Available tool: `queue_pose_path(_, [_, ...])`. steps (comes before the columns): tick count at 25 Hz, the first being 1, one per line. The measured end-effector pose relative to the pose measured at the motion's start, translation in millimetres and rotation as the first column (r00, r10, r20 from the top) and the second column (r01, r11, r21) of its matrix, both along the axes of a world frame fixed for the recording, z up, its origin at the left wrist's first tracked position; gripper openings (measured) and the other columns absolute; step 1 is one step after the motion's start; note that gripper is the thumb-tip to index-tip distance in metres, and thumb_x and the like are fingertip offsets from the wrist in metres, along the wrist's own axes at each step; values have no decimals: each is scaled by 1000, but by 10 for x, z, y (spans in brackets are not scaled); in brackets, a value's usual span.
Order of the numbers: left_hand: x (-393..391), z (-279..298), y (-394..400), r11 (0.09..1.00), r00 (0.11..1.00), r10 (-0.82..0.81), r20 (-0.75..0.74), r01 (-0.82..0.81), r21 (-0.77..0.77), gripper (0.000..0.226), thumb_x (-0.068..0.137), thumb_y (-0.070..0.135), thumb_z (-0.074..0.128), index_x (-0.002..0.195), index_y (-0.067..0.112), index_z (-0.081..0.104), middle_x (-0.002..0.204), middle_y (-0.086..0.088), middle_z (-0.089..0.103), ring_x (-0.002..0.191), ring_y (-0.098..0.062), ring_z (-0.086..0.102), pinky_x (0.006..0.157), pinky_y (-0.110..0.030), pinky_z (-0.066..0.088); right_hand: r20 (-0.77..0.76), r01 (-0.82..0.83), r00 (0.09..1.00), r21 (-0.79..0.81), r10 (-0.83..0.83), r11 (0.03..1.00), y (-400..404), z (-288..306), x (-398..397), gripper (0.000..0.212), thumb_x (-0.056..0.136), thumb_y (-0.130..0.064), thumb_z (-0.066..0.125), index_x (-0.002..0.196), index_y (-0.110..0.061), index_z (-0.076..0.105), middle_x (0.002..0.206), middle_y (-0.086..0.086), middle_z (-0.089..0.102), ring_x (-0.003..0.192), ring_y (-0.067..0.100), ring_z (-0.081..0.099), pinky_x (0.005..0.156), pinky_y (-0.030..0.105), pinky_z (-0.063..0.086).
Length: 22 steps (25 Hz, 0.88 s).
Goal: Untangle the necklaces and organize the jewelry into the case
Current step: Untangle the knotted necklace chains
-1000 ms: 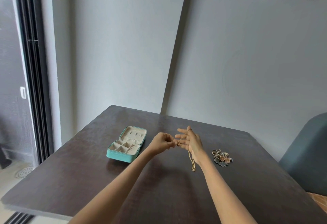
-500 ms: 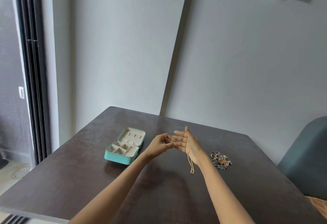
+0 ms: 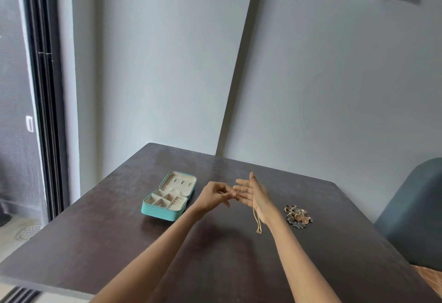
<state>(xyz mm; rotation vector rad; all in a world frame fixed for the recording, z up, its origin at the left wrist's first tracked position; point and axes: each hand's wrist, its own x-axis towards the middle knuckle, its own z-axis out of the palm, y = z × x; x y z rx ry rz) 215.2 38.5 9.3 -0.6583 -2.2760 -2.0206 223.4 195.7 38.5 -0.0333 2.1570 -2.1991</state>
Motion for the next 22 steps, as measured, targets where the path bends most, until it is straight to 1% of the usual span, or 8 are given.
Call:
queue_pose_path(3, [37,-8,11,992,992,-62,105,50,120,15,89,9,59,75,10,63,75,-2,64,68,-11,58,69,-21,51,0,4,1000,-21,-4,1000,-27,-14,7,58,98,-50,30,108,-3,63,97,16,69,85,22,69,67,24,56])
queue_pose_path(6, [42,-7,33,956,950,-135,280,50,290,14,82,16,50,69,16,56,65,2,54,63,-11,50,71,-23,45,17,-9,1000,-36,9,999,-62,-29,4,59,99,-50,29,100,-4,66,92,17,71,82,23,69,70,26,56])
queue_pose_path(9, [35,11,57,951,911,-193,364,83,297,16,85,17,46,72,17,54,62,4,45,60,-8,45,70,-25,41,50,44,998,-93,-40,995,-72,-70,-2,60,99,-48,27,89,-2,64,76,15,66,72,22,66,65,27,56])
queue_pose_path(12, [22,16,43,968,903,-200,380,123,218,18,87,19,44,71,17,52,65,3,45,63,-9,44,71,-26,40,118,86,991,-170,-67,982,-86,-102,17,59,100,-48,26,84,-3,61,66,11,60,64,20,60,60,27,53])
queue_pose_path(14, [27,14,39,974,907,-196,372,136,181,15,81,26,46,71,16,52,69,2,47,65,-10,44,71,-27,40,149,101,986,-219,-69,970,-103,-90,27,59,99,-50,26,80,-5,60,56,6,57,56,16,55,55,25,50])
queue_pose_path(16, [34,-3,48,972,919,-186,347,122,198,15,75,27,47,72,14,54,72,0,50,67,-10,46,72,-27,41,150,108,986,-212,-77,971,-123,-51,20,59,99,-50,26,77,-7,59,51,4,53,50,13,52,51,23,46])
queue_pose_path(19, [55,-25,95,930,929,-196,315,74,360,11,74,22,48,71,14,54,70,-1,55,65,-12,49,71,-28,42,142,83,988,-174,-59,981,-131,-10,14,58,98,-52,25,78,-9,57,48,0,48,45,10,47,47,21,36])
queue_pose_path(22, [120,6,150,825,904,-292,312,74,560,14,79,14,44,67,12,49,65,-4,58,59,-16,55,69,-29,44,166,82,985,-225,-44,971,-109,-25,18,50,99,-49,30,79,-10,54,45,-2,45,45,10,43,40,19,28])
